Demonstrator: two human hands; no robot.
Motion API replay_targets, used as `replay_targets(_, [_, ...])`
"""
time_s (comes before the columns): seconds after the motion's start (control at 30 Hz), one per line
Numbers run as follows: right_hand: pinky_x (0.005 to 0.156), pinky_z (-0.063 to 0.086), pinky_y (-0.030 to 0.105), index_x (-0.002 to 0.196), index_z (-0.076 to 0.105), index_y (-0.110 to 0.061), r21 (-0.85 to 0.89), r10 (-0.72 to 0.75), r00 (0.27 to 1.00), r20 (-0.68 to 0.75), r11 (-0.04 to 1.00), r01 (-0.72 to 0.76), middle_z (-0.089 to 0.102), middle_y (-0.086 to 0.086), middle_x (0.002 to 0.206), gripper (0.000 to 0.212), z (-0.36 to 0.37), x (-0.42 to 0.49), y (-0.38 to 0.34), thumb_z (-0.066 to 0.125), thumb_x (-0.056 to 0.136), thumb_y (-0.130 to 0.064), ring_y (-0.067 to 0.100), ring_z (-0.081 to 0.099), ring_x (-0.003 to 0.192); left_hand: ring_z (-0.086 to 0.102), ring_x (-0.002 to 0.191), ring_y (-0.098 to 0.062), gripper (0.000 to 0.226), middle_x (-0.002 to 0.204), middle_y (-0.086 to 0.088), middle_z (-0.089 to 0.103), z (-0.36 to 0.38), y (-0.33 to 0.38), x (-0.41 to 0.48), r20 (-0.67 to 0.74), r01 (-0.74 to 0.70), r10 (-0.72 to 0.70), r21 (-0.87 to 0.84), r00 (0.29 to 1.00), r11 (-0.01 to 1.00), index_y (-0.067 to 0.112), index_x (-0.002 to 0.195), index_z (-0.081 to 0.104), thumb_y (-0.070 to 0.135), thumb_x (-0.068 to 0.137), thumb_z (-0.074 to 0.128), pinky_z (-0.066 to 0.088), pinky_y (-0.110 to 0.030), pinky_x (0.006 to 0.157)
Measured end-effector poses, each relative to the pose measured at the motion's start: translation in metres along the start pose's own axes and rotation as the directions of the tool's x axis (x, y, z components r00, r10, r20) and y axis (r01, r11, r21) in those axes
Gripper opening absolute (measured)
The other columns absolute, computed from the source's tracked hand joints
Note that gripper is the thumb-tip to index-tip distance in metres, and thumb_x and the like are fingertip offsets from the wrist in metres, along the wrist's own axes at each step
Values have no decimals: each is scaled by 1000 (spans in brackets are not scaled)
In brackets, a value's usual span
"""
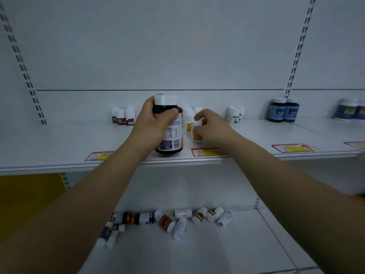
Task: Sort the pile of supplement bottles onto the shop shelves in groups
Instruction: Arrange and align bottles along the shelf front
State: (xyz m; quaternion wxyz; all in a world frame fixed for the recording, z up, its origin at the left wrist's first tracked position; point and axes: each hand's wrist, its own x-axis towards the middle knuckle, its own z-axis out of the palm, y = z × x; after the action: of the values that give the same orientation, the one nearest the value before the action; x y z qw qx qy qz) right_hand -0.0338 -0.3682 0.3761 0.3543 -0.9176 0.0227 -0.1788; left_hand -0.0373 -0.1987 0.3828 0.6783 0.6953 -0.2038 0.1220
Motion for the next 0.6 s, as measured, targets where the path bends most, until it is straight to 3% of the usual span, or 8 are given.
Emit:
replay_targets(0.17, [75,37,26,122,49,-23,-83,-59,997,52,995,63,52,3,113,35,-2,15,10,61,90,-21,19,51,93,59,97,-2,37,108,11,60,17,-4,2,-3,21,-21,25,1000,999,33,125,44,23,92,58,48,-22,80])
replay_targets(0.43, [73,36,29,127,44,-18,-148,-143,986,91,977,155,58,11,117,35,5,26,13,55,94,-21,22,50,89,60,89,1,33,100,13,61,21,-3,-2,-27,19,-20,-9,999,1000,31,120,47,13,93,54,48,-17,72])
replay_targets(0.6, [73,37,30,129,42,-18,-179,-142,986,89,971,156,57,11,120,35,5,24,13,52,96,-22,22,49,89,55,89,4,43,99,17,54,21,-6,-8,-33,9,-7,48,999,999,36,125,33,13,94,53,45,-18,73])
